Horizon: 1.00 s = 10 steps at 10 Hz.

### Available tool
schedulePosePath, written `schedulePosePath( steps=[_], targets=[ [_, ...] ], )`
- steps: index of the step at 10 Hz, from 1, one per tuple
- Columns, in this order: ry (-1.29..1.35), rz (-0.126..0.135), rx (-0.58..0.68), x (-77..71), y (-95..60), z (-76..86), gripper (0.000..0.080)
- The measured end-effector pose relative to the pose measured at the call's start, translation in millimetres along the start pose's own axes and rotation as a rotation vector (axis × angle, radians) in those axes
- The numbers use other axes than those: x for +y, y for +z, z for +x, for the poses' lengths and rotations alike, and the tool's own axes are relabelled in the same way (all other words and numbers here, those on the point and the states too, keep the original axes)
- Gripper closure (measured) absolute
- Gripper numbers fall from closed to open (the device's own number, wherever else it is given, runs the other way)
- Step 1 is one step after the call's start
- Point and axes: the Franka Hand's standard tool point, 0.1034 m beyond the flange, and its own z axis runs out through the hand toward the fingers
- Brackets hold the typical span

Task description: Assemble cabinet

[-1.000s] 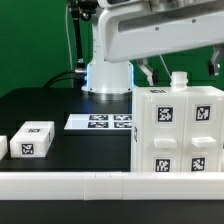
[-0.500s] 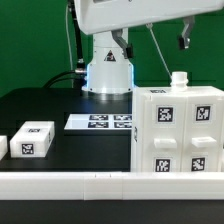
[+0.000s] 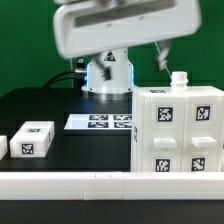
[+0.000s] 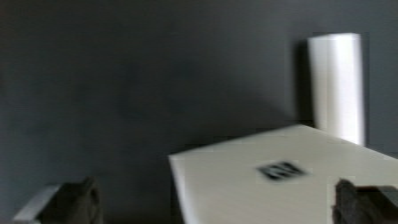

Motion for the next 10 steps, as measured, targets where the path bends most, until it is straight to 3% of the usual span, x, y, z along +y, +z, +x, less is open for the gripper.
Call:
schedulePosePath(
  steps=[1,2,7,8,10],
  targets=[
    [-0.025,-0.025,0.033,30.3,23.1,-10.7,0.0151],
    [-0.054,-0.042,0.028,49.0,29.7,-15.1,0.0151],
    [-0.068,-0.048,0.031,51.2,28.7,-13.6,0.0151],
    [-0.045,-0.051,0.017,63.6,35.4,-23.3,0.0151],
    [-0.021,-0.078,0.03,106.4,40.0,-40.4,0.0151]
  ],
)
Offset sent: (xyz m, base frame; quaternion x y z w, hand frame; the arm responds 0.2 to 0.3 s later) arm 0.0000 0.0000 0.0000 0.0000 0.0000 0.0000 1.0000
